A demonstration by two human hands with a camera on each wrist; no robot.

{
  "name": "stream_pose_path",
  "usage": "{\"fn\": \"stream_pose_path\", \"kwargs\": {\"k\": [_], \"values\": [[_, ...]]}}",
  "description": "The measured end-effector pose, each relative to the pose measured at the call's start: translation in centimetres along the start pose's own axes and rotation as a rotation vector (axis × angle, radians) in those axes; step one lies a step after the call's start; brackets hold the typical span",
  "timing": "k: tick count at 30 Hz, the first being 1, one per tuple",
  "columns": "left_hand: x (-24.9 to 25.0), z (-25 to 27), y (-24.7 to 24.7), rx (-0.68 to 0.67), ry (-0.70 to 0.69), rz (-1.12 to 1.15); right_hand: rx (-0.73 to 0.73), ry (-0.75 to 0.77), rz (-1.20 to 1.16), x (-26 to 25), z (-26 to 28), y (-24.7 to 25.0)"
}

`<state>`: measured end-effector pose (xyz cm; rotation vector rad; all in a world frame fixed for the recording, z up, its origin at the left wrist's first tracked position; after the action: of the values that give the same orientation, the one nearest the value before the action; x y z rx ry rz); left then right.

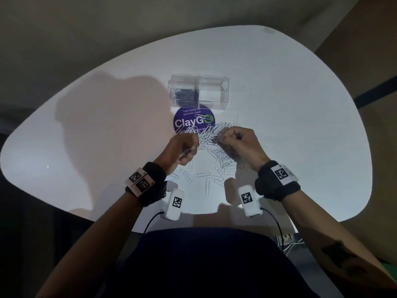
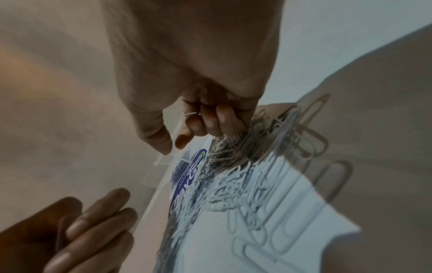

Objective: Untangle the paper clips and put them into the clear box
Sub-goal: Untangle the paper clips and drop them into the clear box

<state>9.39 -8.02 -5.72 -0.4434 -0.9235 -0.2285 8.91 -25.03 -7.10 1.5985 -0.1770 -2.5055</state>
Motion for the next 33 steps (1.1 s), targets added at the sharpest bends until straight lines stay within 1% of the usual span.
{"fn": "stream_pose_path", "kwargs": {"k": [2,4,5,7,9,11,13,15,18,20,21,24,27,29,30,32,33], "values": [[0.0,0.0,0.0,-0.015,0.005,0.039,-0.019,-0.009,-0.008,0.3,0.0,-0.1],[-0.5,-0.3,0.4,0.025,0.028,-0.031,0.035,-0.040,0.027,0.6,-0.2,0.6],[-0.7,-0.5,0.5,0.030,0.034,-0.087,0.091,-0.041,0.093,0.9,-0.5,1.3],[-1.3,-0.7,0.3,0.002,0.039,-0.159,0.181,0.007,0.241,1.1,-1.0,2.8],[-1.8,-0.7,0.2,-0.003,0.047,-0.197,0.214,0.058,0.333,0.7,-1.2,4.0],[-1.8,-1.0,0.5,0.056,0.043,-0.297,0.223,0.077,0.468,0.1,-1.2,5.1],[-0.9,-1.5,0.5,0.125,-0.035,-0.502,0.245,0.094,0.669,-0.5,-1.1,6.1],[0.3,-1.8,-0.1,0.160,-0.168,-0.769,0.258,0.109,0.839,-0.5,-1.2,6.8],[1.8,-1.7,-1.7,0.209,-0.344,-1.013,0.212,0.118,0.979,0.0,-1.3,7.1],[2.6,-1.7,-3.1,0.213,-0.444,-1.152,0.196,0.140,0.998,0.0,-1.3,6.9],[2.7,-1.9,-3.8,0.193,-0.483,-1.213,0.198,0.147,0.997,-0.1,-1.2,6.8],[2.7,-2.8,-5.3,0.146,-0.527,-1.342,0.195,0.151,0.998,-0.4,-1.0,6.8],[2.7,-3.6,-5.8,0.140,-0.500,-1.411,0.128,0.122,1.020,-0.5,-1.1,6.3],[3.1,-3.7,-5.3,0.167,-0.479,-1.356,0.086,0.074,1.032,-0.5,-1.2,5.8],[3.2,-3.6,-4.6,0.183,-0.441,-1.311,0.087,0.046,0.984,-0.4,-1.1,5.9],[3.2,-3.3,-3.1,0.205,-0.341,-1.253,0.124,0.031,0.747,-0.5,-0.8,6.2],[3.1,-3.0,-2.3,0.225,-0.316,-1.238,0.141,0.038,0.621,-0.6,-0.6,6.3]]}}
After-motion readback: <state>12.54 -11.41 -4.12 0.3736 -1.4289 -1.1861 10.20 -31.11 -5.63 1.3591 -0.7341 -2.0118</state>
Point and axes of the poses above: each hand's wrist, its own z-axis away from the middle knuckle, its own y-axis out of the back of the hand, x = y × z, the point moved 9 cm from there along -z, towards the middle knuckle, and after that the axes turned 8 degrees about z, right-handed, at the moved point
